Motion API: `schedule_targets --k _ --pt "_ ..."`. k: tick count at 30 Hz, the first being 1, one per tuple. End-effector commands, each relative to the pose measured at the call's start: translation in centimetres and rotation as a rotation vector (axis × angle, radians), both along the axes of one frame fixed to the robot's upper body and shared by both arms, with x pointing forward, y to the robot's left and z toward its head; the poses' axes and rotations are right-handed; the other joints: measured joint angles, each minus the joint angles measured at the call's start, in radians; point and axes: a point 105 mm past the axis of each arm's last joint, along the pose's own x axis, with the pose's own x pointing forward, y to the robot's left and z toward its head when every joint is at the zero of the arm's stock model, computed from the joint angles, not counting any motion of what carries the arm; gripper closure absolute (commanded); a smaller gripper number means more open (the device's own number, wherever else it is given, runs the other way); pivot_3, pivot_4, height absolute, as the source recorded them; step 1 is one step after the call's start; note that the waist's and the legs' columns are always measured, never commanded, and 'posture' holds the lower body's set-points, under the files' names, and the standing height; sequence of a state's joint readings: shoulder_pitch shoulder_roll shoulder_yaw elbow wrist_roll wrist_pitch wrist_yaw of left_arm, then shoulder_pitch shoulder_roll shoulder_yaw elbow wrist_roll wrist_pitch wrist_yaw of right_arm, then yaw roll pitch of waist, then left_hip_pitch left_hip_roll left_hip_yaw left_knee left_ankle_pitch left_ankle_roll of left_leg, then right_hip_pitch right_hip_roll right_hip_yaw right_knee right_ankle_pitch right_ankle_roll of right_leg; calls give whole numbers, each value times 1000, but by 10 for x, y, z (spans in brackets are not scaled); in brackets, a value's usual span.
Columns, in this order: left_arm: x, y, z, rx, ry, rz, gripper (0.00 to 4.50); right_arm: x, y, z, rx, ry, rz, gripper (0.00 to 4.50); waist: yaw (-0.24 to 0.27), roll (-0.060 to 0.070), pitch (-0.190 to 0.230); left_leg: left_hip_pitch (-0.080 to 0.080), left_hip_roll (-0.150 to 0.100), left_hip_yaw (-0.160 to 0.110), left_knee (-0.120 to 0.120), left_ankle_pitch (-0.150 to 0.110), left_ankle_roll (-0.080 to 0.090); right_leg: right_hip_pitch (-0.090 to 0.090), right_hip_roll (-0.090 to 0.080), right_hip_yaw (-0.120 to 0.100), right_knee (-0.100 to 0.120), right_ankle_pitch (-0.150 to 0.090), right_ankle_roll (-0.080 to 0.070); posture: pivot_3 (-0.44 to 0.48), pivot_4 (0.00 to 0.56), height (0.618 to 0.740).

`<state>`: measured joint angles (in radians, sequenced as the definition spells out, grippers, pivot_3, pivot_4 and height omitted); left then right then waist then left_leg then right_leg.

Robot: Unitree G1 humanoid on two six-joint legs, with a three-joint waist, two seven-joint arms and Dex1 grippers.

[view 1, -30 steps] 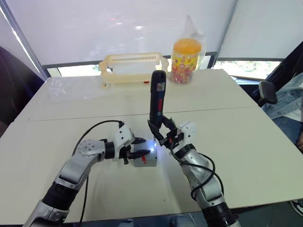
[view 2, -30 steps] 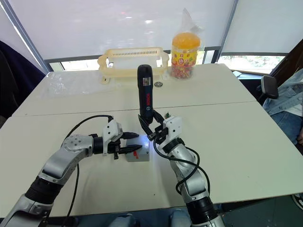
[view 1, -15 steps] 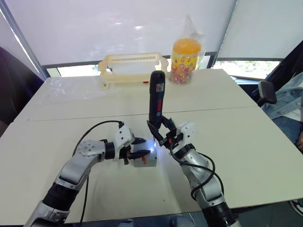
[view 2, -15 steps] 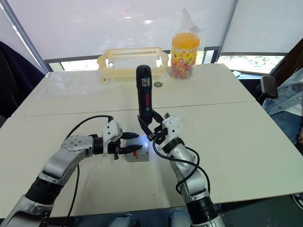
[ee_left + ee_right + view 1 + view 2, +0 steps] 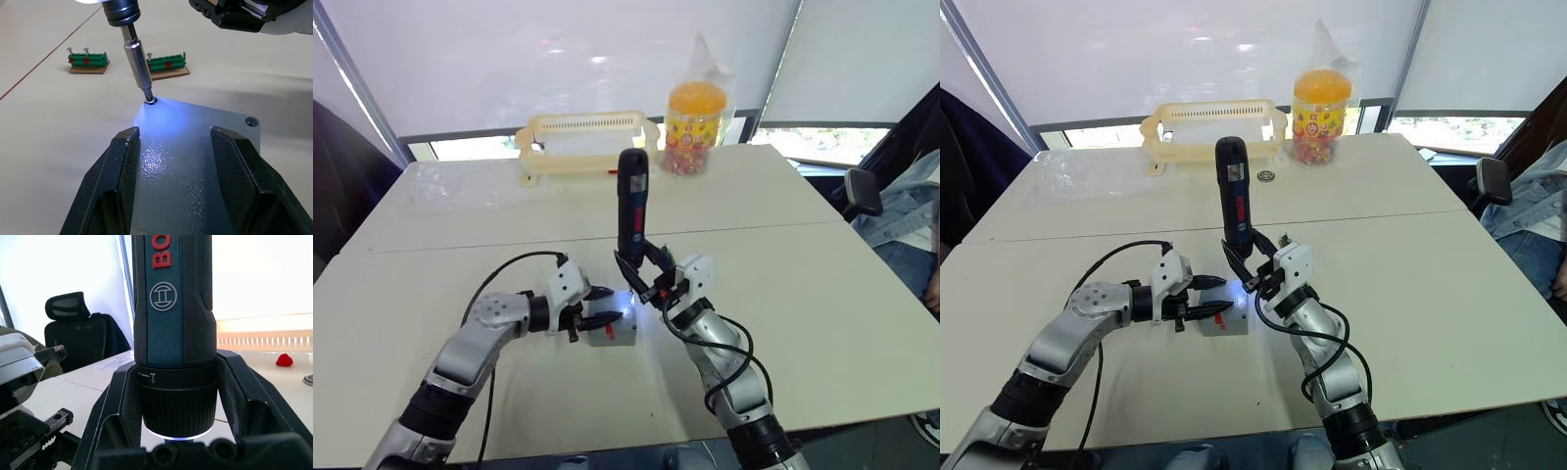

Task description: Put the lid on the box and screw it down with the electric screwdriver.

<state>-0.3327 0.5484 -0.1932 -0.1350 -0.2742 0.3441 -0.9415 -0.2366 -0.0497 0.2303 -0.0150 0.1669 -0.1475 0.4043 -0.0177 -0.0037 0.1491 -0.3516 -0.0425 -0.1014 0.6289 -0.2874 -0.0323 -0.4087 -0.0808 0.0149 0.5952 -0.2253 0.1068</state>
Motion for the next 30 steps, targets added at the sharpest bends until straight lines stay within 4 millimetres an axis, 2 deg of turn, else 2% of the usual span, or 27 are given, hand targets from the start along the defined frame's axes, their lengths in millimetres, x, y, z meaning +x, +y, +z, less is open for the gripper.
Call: schedule_targets --k 1,30 --pt "-2 6 -14 43 51 21 2182 0 -3 -71 -99 256 -12 2717 0 -1 -1 0 0 0 0 0 0 0 0 0 0 0 0 0 150 740" --pt "-5 10 -14 48 50 41 2182 -12 9 -95 -119 316 25 2717 -3 -2 -2 3 1 0 -2 0 0 2 1 0 0 -1 -2 0 150 740"
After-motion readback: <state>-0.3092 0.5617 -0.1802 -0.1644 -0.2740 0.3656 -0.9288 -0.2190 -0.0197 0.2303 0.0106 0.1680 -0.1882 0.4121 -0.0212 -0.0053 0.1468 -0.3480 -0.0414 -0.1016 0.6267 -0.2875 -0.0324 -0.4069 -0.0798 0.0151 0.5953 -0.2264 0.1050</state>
